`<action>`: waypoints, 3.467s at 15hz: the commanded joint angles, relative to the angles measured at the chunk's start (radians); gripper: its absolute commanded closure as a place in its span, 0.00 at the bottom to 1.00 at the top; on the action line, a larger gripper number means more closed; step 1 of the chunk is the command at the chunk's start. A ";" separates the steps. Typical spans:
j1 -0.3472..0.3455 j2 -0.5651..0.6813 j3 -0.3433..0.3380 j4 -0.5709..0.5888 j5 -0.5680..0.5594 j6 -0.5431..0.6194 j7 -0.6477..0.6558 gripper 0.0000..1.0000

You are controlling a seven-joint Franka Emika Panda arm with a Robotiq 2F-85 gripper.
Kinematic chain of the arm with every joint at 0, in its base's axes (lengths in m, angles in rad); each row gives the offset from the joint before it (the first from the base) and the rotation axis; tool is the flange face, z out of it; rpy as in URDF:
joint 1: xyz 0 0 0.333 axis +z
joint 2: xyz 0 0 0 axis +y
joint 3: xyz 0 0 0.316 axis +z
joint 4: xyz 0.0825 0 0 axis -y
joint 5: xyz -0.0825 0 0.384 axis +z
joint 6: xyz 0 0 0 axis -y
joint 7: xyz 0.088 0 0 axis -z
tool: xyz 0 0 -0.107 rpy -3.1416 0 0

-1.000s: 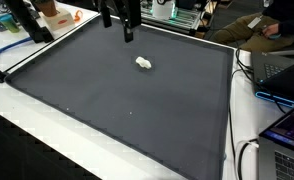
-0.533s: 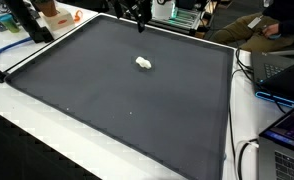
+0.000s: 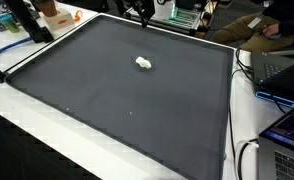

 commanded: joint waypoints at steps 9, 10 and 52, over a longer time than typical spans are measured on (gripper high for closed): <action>-0.075 0.399 -0.053 0.559 0.130 -0.350 -0.129 0.00; -0.076 0.432 -0.056 0.590 0.150 -0.366 -0.091 0.00; -0.095 0.552 -0.055 0.668 0.225 -0.455 -0.219 0.00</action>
